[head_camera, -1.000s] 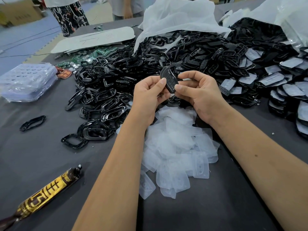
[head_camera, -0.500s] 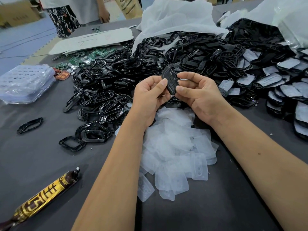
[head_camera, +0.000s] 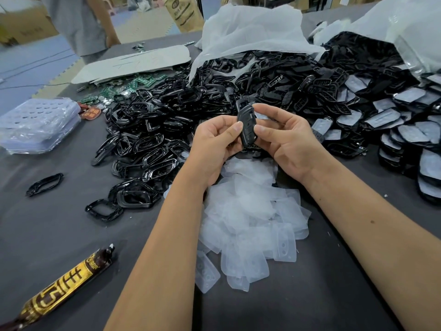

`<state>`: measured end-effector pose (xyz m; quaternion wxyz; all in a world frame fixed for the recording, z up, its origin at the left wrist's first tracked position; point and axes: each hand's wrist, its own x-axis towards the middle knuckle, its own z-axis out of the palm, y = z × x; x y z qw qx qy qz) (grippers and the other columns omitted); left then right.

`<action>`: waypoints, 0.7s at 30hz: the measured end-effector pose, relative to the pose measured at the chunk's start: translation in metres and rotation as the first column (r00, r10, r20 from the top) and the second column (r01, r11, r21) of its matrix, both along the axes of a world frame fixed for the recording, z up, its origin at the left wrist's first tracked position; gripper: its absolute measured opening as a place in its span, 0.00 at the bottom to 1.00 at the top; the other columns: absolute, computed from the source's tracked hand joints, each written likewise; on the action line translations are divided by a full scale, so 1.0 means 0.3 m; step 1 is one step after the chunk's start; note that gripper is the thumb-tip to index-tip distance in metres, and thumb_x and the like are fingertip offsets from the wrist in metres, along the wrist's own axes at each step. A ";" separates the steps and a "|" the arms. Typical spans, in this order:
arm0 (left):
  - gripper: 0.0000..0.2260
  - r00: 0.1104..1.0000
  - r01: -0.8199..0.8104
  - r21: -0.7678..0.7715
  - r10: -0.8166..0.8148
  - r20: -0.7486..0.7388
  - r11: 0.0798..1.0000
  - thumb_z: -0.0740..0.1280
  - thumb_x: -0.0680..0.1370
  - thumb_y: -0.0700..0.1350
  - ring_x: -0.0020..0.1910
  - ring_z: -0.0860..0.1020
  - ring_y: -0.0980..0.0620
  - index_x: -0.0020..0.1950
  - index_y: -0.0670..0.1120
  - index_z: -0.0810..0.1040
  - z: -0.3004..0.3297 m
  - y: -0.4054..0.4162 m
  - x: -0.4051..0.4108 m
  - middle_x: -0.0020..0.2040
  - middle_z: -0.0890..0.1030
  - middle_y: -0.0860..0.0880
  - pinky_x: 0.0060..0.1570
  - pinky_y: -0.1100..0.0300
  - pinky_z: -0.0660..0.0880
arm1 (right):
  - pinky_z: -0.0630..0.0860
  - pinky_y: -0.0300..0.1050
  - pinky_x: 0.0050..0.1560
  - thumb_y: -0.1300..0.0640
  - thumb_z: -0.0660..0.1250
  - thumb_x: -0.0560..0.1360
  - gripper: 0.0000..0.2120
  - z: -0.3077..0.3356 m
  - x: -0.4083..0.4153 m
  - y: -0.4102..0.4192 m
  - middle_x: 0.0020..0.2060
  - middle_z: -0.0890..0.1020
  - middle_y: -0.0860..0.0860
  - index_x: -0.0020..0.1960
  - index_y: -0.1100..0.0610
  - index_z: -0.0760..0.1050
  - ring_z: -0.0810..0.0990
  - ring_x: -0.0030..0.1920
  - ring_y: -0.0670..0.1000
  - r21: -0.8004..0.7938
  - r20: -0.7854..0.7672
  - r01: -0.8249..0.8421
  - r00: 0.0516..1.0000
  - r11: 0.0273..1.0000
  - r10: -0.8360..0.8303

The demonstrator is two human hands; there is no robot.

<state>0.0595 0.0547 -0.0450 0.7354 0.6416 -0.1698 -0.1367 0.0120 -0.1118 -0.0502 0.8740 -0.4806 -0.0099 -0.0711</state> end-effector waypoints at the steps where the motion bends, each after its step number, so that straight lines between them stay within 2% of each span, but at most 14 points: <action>1: 0.07 1.000 0.006 -0.002 -0.006 0.000 1.000 0.65 0.84 0.37 0.42 0.79 0.51 0.53 0.41 0.83 0.001 0.001 0.000 0.45 0.83 0.43 0.45 0.60 0.80 | 0.83 0.45 0.51 0.69 0.72 0.68 0.23 0.001 -0.002 0.000 0.46 0.88 0.57 0.63 0.61 0.80 0.87 0.48 0.54 -0.002 0.006 -0.004 1.000 1.000 0.004; 4: 0.06 1.000 -0.016 0.009 0.015 0.015 1.000 0.66 0.84 0.38 0.40 0.79 0.52 0.54 0.41 0.83 0.009 0.006 -0.004 0.44 0.83 0.42 0.42 0.62 0.79 | 0.83 0.44 0.49 0.73 0.71 0.72 0.21 0.006 -0.008 -0.001 0.43 0.88 0.54 0.62 0.60 0.80 0.88 0.46 0.52 -0.059 0.035 0.033 0.999 0.998 -0.031; 6: 0.05 0.998 -0.047 0.039 0.045 0.040 0.998 0.67 0.83 0.37 0.38 0.79 0.53 0.53 0.40 0.83 0.016 0.002 -0.004 0.42 0.82 0.41 0.42 0.61 0.80 | 0.83 0.43 0.47 0.74 0.72 0.73 0.19 0.016 -0.015 -0.013 0.41 0.88 0.52 0.60 0.59 0.81 0.88 0.44 0.51 -0.213 0.067 0.134 0.990 0.968 -0.122; 8: 0.06 0.998 -0.053 0.076 0.050 0.047 0.996 0.66 0.82 0.34 0.39 0.83 0.52 0.52 0.40 0.83 0.027 -0.009 -0.005 0.41 0.84 0.42 0.44 0.61 0.82 | 0.84 0.45 0.48 0.75 0.74 0.72 0.18 0.030 -0.022 -0.032 0.41 0.88 0.52 0.58 0.59 0.83 0.87 0.44 0.50 -0.414 0.132 0.252 0.967 0.875 -0.217; 12: 0.13 0.998 -0.025 0.163 0.015 0.059 0.986 0.61 0.83 0.30 0.43 0.86 0.50 0.54 0.40 0.84 0.071 -0.070 -0.025 0.43 0.87 0.44 0.49 0.59 0.83 | 0.84 0.47 0.54 0.74 0.75 0.70 0.16 0.071 -0.053 -0.089 0.42 0.87 0.51 0.52 0.59 0.85 0.87 0.45 0.47 -0.672 0.283 0.417 0.908 0.612 -0.308; 14: 0.15 0.993 -0.033 0.219 0.008 0.117 0.975 0.60 0.82 0.28 0.44 0.86 0.51 0.60 0.39 0.82 0.101 -0.140 -0.030 0.45 0.87 0.45 0.52 0.54 0.84 | 0.84 0.44 0.54 0.73 0.74 0.70 0.15 0.097 -0.082 -0.137 0.43 0.88 0.48 0.51 0.58 0.86 0.87 0.46 0.44 -0.750 0.362 0.490 0.866 0.445 -0.345; 17: 0.22 0.956 -0.105 0.391 -0.016 0.293 0.914 0.58 0.79 0.27 0.57 0.84 0.46 0.70 0.40 0.75 0.151 -0.285 -0.038 0.57 0.85 0.42 0.64 0.47 0.79 | 0.82 0.44 0.53 0.72 0.71 0.70 0.16 0.135 -0.131 -0.226 0.44 0.88 0.48 0.51 0.56 0.87 0.86 0.46 0.45 -0.812 0.497 0.564 0.804 0.152 -0.328; 19: 0.28 0.928 -0.095 0.446 -0.082 0.363 0.890 0.56 0.76 0.26 0.64 0.81 0.48 0.75 0.40 0.71 0.172 -0.387 -0.064 0.66 0.81 0.41 0.66 0.50 0.77 | 0.79 0.45 0.49 0.71 0.70 0.69 0.16 0.154 -0.164 -0.294 0.43 0.87 0.51 0.50 0.56 0.88 0.84 0.45 0.50 -0.824 0.546 0.565 0.776 -0.036 -0.315; 21: 0.30 0.912 -0.046 0.469 -0.155 0.380 0.882 0.56 0.75 0.26 0.68 0.78 0.50 0.77 0.41 0.69 0.174 -0.484 -0.103 0.70 0.79 0.42 0.69 0.55 0.74 | 0.74 0.43 0.45 0.71 0.69 0.68 0.15 0.163 -0.199 -0.367 0.41 0.87 0.53 0.48 0.57 0.87 0.82 0.43 0.53 -0.828 0.553 0.541 0.748 -0.146 -0.366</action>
